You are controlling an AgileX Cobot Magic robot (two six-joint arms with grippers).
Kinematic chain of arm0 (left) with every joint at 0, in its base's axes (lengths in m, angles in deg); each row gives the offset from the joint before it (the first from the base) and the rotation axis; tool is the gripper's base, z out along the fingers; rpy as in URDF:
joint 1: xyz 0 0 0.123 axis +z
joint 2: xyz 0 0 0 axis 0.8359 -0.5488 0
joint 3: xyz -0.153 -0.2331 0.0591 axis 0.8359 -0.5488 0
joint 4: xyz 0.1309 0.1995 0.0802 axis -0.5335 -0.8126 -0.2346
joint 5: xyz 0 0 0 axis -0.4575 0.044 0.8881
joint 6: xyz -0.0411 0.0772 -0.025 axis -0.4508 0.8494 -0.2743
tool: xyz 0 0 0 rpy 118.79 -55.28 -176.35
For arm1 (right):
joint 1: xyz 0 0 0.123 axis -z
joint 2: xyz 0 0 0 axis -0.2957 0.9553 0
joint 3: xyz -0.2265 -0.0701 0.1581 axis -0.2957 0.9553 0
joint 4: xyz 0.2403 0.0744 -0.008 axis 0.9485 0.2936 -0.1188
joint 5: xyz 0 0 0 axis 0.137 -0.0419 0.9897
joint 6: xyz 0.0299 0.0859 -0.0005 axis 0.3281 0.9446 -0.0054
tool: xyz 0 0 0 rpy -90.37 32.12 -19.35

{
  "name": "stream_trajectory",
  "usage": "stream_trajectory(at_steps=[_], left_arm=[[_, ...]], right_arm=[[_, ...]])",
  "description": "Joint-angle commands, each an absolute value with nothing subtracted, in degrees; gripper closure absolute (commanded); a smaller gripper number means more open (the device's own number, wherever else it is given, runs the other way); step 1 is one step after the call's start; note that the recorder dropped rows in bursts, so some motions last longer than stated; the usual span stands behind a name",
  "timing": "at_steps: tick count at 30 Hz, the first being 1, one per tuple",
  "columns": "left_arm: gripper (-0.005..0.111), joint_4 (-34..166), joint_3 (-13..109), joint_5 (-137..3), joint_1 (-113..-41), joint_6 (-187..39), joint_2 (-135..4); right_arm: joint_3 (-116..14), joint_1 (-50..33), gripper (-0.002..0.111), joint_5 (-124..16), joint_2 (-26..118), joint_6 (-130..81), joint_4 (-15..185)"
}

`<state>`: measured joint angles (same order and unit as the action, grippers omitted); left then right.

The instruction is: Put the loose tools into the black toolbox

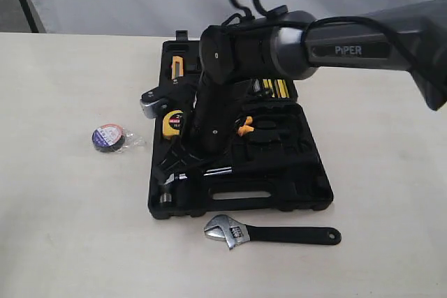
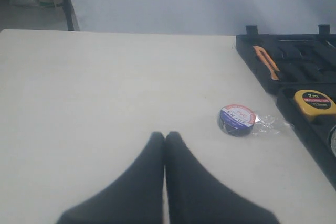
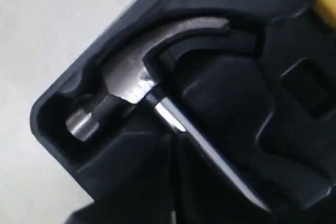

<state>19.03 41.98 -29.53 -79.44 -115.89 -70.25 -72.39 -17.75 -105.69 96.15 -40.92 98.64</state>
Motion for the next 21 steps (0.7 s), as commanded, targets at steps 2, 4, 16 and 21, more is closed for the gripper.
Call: stream_trajectory(at_steps=[2,4,16,21], left_arm=[[0.105,19.8,41.4,-30.5,-79.2,-116.5,-69.8],[0.105,19.8,41.4,-30.5,-79.2,-116.5,-69.8],[0.105,19.8,41.4,-30.5,-79.2,-116.5,-69.8],[0.105,19.8,41.4,-30.5,-79.2,-116.5,-69.8]], right_arm=[[-78.7,-17.8,0.108,-108.3,96.4,-39.3,99.1],[-82.7,-17.8,0.108,-109.2,92.9,-38.9,97.3],[-73.1,-17.6,0.108,-109.1,97.7,-33.6,94.3],[-79.3,-17.6,0.108,-109.8,92.3,-33.6,93.7]])
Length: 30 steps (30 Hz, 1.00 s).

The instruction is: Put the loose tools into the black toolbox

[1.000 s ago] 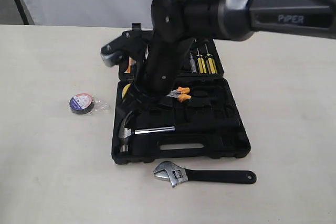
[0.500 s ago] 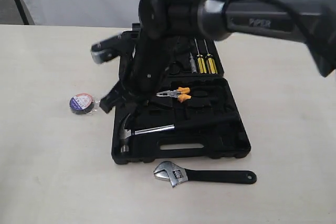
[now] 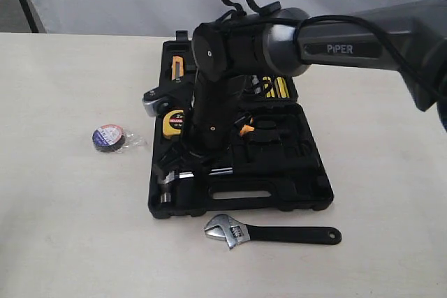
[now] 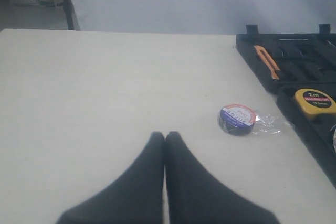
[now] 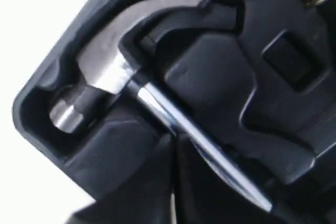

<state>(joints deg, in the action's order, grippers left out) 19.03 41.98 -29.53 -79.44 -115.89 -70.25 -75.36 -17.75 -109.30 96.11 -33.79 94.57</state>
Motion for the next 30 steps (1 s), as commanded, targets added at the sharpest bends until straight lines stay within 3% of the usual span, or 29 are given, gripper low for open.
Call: stream_trajectory(at_steps=[1,5,16,30], left_arm=[[0.105,19.8,41.4,-30.5,-79.2,-116.5,-69.8],[0.105,19.8,41.4,-30.5,-79.2,-116.5,-69.8],[0.105,19.8,41.4,-30.5,-79.2,-116.5,-69.8],[0.105,19.8,41.4,-30.5,-79.2,-116.5,-69.8]], right_arm=[[-79.9,-17.6,0.108,-109.9,91.3,-33.6,93.4],[-80.3,-17.6,0.108,-111.3,89.4,-33.6,92.4],[-74.5,-17.6,0.108,-110.4,101.7,-32.5,91.1],[-82.5,-17.6,0.108,-114.9,85.6,-32.5,88.5]])
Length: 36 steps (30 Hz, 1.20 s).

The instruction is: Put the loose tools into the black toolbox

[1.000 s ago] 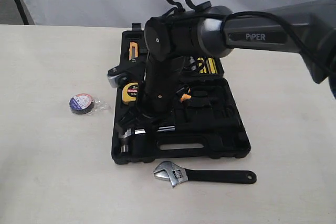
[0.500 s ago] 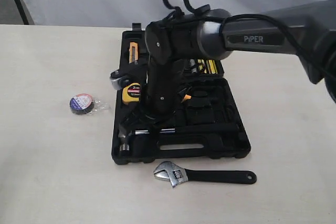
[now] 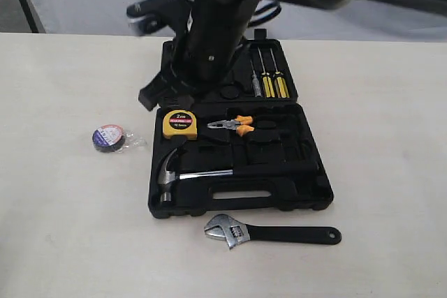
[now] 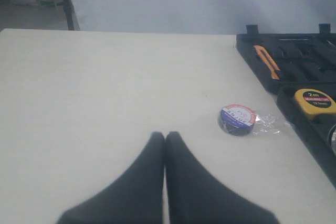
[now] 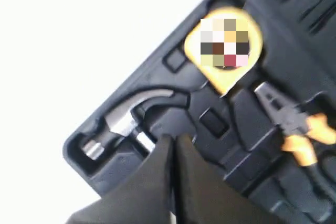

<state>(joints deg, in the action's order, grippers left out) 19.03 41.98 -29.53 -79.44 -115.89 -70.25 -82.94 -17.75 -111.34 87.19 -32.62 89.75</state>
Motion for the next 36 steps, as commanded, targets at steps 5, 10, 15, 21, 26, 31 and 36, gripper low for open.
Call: stream_trajectory(at_steps=[5,10,15,21,26,31,36], left_arm=[[0.105,19.8,41.4,-30.5,-79.2,-116.5,-69.8],[0.105,19.8,41.4,-30.5,-79.2,-116.5,-69.8],[0.105,19.8,41.4,-30.5,-79.2,-116.5,-69.8],[0.105,19.8,41.4,-30.5,-79.2,-116.5,-69.8],[0.105,19.8,41.4,-30.5,-79.2,-116.5,-69.8],[0.105,19.8,41.4,-30.5,-79.2,-116.5,-69.8],[0.105,19.8,41.4,-30.5,-79.2,-116.5,-69.8]], right_arm=[[-76.7,-17.6,0.108,-111.9,89.1,-32.5,88.5],[-72.8,-17.6,0.108,-108.9,93.8,-31.7,87.9],[-72.0,-18.2,0.108,-112.7,88.7,-39.1,88.0],[-59.7,-19.1,0.108,-112.4,80.3,-48.9,88.1],[-49.7,-18.9,0.107,-104.6,75.5,-55.3,89.9],[-41.7,-18.9,0.091,-97.8,74.2,-63.8,92.8],[-37.7,-18.9,0.067,-90.6,74.3,-67.0,92.8]])
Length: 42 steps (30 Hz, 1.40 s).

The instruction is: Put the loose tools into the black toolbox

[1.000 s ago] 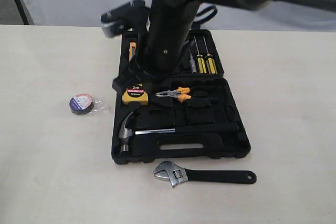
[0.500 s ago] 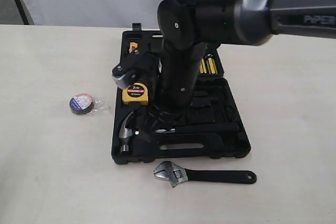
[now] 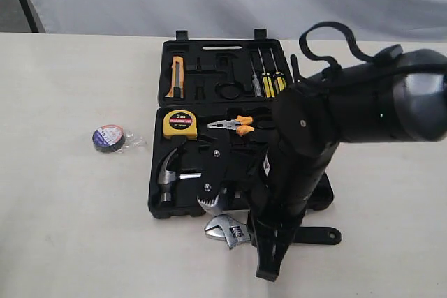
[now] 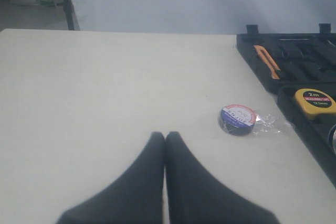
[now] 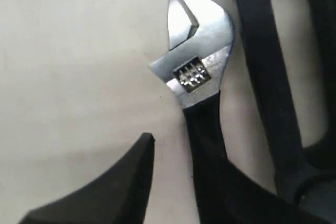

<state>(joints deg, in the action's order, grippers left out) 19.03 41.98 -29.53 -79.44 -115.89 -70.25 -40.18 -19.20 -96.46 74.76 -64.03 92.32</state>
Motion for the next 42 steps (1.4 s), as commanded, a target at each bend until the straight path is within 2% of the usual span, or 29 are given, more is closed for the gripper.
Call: stream_trajectory(at_steps=[1,16,24,36,38,39,41,42], left_arm=[[0.105,19.8,41.4,-30.5,-79.2,-116.5,-69.8],[0.105,19.8,41.4,-30.5,-79.2,-116.5,-69.8],[0.105,19.8,41.4,-30.5,-79.2,-116.5,-69.8],[0.105,19.8,41.4,-30.5,-79.2,-116.5,-69.8],[0.105,19.8,41.4,-30.5,-79.2,-116.5,-69.8],[0.105,19.8,41.4,-30.5,-79.2,-116.5,-69.8],[0.105,19.8,41.4,-30.5,-79.2,-116.5,-69.8],[0.105,19.8,41.4,-30.5,-79.2,-116.5,-69.8]], right_arm=[[-37.4,-18.9,0.065,-89.7,74.3,-67.0,92.8],[-37.1,-18.8,0.065,-85.8,79.1,-64.1,92.8],[-37.5,-13.9,0.065,-84.3,79.2,-62.0,93.8],[-37.5,-13.2,0.065,-87.6,84.1,-78.0,106.7],[-37.5,-13.2,0.07,-88.6,85.3,-79.5,106.7],[-37.6,-13.2,0.077,-89.3,85.7,-79.8,106.7],[-38.5,-13.2,0.104,-91.4,85.7,-80.1,106.6],[-39.1,-13.2,0.108,-92.7,85.4,-80.2,106.6]])
